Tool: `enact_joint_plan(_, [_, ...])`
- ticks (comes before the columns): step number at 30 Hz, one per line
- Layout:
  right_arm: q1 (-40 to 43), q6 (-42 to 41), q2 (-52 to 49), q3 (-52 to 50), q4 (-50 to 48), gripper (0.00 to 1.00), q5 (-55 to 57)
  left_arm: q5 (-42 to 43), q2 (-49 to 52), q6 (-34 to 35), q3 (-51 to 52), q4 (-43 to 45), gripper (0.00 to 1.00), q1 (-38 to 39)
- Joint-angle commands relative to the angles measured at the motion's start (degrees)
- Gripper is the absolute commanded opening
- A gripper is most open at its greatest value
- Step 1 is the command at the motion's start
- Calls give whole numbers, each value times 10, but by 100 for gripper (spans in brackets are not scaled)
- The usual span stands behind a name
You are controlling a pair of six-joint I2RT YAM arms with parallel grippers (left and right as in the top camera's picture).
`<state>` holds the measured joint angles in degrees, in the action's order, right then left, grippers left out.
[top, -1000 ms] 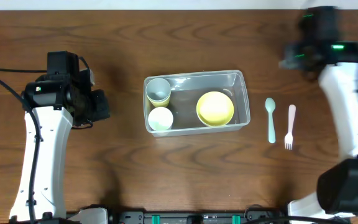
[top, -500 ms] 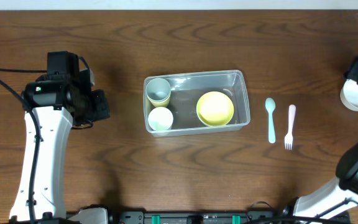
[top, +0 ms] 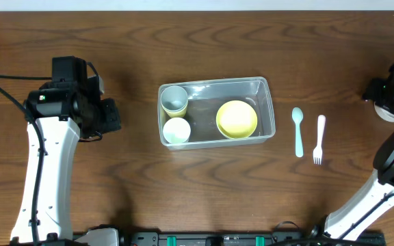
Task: Pack container
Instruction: 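Move the right gripper to the white bowl and grasp it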
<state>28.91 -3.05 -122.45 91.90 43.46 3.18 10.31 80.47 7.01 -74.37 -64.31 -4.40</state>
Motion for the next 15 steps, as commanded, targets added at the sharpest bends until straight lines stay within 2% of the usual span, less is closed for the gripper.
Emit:
enact_joint_plan(1, [3,6,-17,3,-2,56,-2,-5,0,-10,-1,-3,44,-3])
enact_joint_plan(6, [3,5,-18,3,-2,27,-2,-5,0,-10,-1,-3,44,-3])
enact_joint_plan(15, [2,5,-15,4,6,3,-7,-5,0,-10,-1,-3,44,-3])
